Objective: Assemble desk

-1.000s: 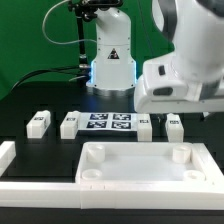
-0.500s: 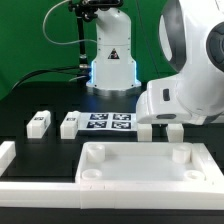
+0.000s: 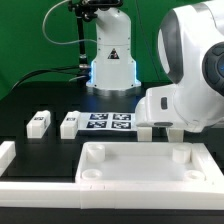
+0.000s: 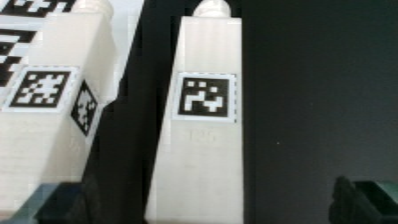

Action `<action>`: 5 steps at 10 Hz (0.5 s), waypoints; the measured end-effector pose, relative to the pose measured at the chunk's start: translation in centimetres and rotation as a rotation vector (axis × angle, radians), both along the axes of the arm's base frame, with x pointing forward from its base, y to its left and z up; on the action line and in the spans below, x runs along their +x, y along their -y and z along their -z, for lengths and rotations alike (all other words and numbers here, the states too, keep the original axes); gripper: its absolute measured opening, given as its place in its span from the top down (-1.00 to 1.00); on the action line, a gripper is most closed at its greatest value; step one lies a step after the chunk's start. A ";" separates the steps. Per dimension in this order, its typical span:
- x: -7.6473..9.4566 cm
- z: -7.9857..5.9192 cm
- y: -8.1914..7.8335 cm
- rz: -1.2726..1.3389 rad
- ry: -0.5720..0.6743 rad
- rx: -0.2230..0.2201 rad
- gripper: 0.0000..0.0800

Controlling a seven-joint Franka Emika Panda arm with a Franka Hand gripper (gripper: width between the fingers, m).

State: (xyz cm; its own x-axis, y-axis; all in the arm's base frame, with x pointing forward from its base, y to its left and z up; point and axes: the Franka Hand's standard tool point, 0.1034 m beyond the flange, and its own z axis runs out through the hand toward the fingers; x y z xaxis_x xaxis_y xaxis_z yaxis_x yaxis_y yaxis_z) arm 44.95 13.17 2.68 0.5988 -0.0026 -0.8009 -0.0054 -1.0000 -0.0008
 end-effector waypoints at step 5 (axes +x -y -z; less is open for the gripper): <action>-1.4 1.5 -0.1 -0.001 -0.033 -0.003 -0.62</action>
Offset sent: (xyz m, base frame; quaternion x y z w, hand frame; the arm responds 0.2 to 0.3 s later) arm -0.0205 0.0020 -0.0187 0.0040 -0.0264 0.0265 0.9993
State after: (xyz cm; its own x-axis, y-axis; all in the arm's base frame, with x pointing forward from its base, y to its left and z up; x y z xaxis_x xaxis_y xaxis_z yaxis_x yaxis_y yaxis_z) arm 43.53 13.24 1.18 0.5717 -0.0039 -0.8204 -0.0039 -1.0000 0.0021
